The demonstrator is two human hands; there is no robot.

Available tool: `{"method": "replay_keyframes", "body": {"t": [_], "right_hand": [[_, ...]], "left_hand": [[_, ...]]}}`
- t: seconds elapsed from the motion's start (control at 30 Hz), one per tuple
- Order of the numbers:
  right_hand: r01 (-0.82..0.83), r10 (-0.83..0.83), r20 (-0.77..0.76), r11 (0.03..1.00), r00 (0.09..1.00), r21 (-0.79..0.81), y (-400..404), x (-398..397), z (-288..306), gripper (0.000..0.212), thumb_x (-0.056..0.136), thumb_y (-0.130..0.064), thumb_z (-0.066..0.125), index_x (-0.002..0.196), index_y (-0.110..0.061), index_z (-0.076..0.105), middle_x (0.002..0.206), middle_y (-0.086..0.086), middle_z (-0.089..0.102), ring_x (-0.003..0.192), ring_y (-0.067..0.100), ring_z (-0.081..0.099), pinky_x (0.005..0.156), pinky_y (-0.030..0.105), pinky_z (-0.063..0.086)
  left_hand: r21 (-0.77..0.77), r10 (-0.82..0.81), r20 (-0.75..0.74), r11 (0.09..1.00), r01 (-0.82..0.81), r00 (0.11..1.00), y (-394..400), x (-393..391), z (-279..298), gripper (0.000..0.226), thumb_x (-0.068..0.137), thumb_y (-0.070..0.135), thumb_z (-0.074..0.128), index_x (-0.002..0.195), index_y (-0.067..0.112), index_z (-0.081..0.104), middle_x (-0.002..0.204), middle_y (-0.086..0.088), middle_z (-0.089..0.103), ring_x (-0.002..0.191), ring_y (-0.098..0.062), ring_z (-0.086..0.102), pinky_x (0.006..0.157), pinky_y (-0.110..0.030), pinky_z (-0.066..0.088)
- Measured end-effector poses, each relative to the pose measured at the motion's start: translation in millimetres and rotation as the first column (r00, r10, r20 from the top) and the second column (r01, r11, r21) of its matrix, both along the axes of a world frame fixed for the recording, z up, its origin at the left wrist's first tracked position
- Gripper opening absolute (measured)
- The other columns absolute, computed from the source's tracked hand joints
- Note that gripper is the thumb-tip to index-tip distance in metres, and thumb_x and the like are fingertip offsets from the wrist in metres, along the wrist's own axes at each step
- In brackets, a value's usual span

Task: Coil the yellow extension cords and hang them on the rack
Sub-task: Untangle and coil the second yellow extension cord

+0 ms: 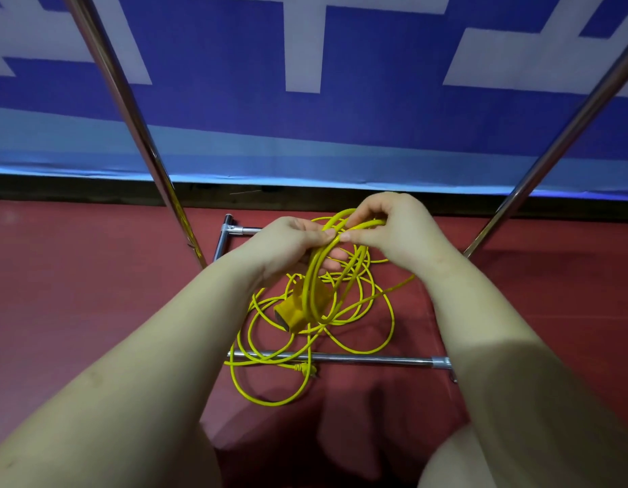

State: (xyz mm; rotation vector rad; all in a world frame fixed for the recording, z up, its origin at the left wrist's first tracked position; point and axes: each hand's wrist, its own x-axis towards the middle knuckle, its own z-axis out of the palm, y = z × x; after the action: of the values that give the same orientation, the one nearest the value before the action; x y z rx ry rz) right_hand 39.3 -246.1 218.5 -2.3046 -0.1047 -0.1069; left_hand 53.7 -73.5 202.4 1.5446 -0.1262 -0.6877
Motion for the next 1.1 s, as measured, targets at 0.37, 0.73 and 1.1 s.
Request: {"method": "replay_keyframes", "body": {"t": [0.37,0.73,1.1], "right_hand": [[0.018,-0.018,0.033,1.000,0.999,0.009,-9.4,-5.1,3.6,0.033,0.066,-0.023,0.083,0.071,-0.029,0.052,0.070,-0.010,0.057,0.060,0.006,0.051,0.059,0.018,0.041],[-0.098,-0.092,-0.513,0.938,0.853,-0.331,-32.0,1.0,-28.7,0.010,0.095,-0.023,0.051,0.086,-0.020,0.054,0.088,0.000,0.068,0.068,0.014,0.059,0.062,0.027,0.046],[0.411,-0.017,-0.503,0.599,0.864,0.687,-3.9,2.3,0.9,0.007,0.089,-0.009,0.059,0.083,-0.008,0.055,0.075,0.009,0.059,0.048,0.008,0.065,0.046,0.018,0.052]], "left_hand": [[0.121,-0.132,0.103,0.985,0.120,0.986,-0.2,-4.0,5.7,0.016,0.094,0.007,0.052,0.079,0.008,0.058,0.058,0.004,0.062,0.051,-0.005,0.062,0.047,-0.016,0.048],[-0.105,0.432,0.064,0.900,-0.424,0.900,20.9,13.6,6.1,0.020,0.098,0.009,0.047,0.083,0.008,0.059,0.063,0.001,0.062,0.051,-0.005,0.063,0.056,-0.021,0.056],[-0.034,0.236,0.118,0.972,-0.233,0.965,18.0,10.7,1.9,0.008,0.094,0.011,0.055,0.091,0.006,0.060,0.078,-0.004,0.072,0.069,-0.011,0.070,0.068,-0.031,0.059]]}}
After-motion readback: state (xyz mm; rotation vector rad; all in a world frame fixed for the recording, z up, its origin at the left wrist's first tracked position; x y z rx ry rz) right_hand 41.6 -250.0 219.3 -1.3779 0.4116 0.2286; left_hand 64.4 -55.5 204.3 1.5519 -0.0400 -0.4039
